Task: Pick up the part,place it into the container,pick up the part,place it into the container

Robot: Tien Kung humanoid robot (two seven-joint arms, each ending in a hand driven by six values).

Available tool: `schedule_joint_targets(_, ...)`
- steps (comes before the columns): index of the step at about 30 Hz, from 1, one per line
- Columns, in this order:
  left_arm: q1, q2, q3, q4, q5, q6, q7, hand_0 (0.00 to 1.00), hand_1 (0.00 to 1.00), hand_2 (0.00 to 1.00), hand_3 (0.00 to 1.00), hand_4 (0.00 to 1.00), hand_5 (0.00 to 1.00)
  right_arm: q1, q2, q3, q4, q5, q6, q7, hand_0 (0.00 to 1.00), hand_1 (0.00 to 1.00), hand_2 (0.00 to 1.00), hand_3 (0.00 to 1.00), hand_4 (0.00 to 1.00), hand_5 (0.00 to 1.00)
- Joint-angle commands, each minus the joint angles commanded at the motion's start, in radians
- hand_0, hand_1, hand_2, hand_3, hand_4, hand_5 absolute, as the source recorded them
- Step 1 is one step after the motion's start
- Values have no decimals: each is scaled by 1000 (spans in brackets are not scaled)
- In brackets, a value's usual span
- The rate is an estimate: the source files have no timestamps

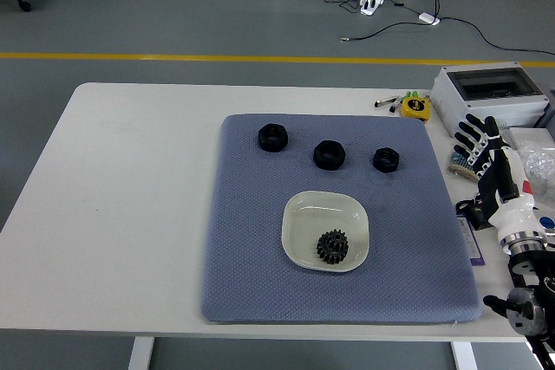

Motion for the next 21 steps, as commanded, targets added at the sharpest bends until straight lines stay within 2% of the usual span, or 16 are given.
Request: schedule_joint_targets(21,-7,-2,22,2,-42,9,-10,701,647,665,580,671,627,8,2,6,-6,7,1,-2,827,801,799,798,998,969)
